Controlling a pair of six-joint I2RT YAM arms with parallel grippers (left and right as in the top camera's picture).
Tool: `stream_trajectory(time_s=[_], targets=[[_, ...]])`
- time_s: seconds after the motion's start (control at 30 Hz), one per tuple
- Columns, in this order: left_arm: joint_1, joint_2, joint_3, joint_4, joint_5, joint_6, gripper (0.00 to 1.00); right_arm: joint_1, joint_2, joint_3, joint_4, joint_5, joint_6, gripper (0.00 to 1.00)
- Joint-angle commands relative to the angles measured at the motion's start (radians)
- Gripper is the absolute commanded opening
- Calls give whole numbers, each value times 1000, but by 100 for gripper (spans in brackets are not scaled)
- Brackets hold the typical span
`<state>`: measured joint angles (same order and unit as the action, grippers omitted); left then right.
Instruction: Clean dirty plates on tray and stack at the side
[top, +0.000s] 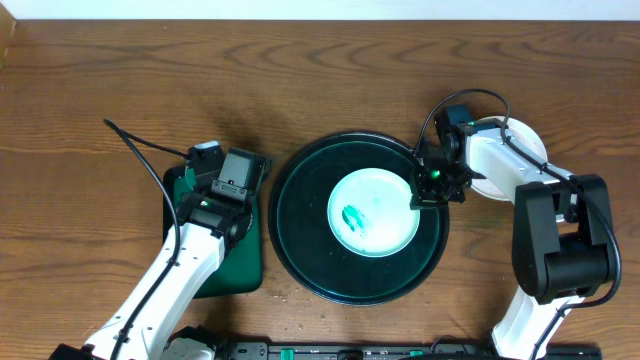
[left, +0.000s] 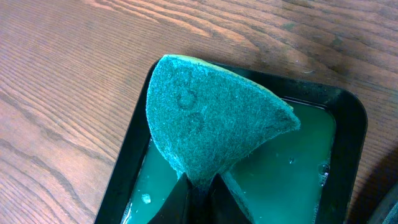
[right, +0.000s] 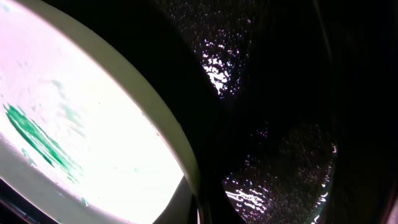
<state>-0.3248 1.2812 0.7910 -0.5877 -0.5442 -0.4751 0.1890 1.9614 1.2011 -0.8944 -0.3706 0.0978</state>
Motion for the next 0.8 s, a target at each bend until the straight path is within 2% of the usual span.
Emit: stream_trajectory(time_s=[0.0,0.2,0.4,0.53,0.77], targets=[[-2,-3,5,-5,2,-17,7,28,37,-13,27,52,-2,1],[-2,-3,11,-64,144,-18,7,28,37,-13,27,52,-2,1],[-1,-3,25,-186,261,-83,7,28,37,-13,27,52,-2,1],[-1,-3,25,-212,349,-106,7,28,37,-13,28,52,-2,1],[-2,-4,82,-220,361,-72,7,28,37,-13,28,52,-2,1]])
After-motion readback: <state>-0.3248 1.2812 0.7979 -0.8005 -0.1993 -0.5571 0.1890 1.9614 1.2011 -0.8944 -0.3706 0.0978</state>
